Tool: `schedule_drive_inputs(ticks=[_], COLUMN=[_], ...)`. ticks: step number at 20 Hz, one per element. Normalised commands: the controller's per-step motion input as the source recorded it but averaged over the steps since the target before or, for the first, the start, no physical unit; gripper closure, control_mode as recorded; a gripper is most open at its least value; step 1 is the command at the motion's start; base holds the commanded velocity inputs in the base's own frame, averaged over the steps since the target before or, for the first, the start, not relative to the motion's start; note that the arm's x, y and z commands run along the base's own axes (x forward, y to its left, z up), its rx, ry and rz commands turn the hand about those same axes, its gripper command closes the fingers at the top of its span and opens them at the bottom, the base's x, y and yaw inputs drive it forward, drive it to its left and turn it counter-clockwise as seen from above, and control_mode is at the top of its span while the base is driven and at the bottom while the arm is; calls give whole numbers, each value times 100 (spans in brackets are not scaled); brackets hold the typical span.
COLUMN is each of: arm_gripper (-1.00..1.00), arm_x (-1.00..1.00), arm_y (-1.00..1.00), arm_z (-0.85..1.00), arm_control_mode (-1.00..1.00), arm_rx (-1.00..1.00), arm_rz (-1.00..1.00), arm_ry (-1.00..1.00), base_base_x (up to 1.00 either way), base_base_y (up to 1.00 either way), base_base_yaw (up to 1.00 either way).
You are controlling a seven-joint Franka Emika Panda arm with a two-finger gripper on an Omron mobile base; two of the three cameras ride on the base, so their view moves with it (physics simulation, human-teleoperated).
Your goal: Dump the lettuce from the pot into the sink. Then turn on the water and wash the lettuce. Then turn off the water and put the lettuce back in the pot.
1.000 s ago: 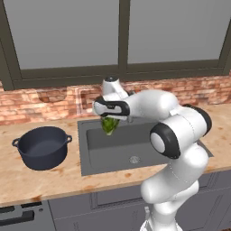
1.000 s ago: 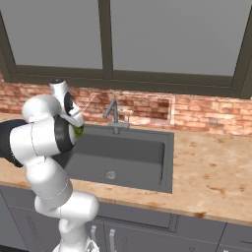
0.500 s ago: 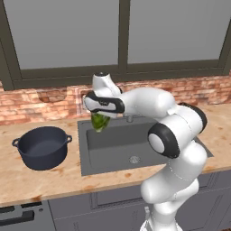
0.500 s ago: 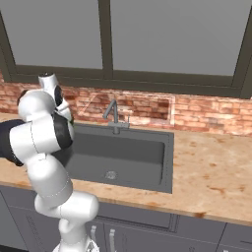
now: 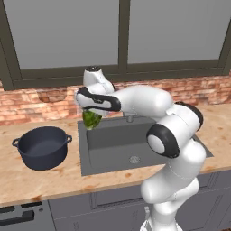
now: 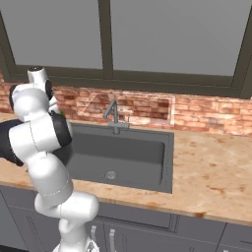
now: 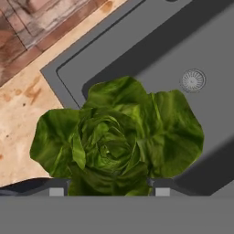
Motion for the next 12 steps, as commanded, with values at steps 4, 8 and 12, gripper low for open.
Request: schedule_drive_inputs(ticks=[4,8,12], arm_gripper=[100,100,100], arm_x=[0,0,0], arm_y=[44,67,83], arm_z=[7,1,0], arm_control_mode=[-100,-100,-100], arm_rx=[2,0,0], arm_rz=[-6,-5,-5], arm_ry=[-1,-3,0], base_base_x=[0,0,0], base_base_y=[0,0,0], base_base_yaw=[0,0,0])
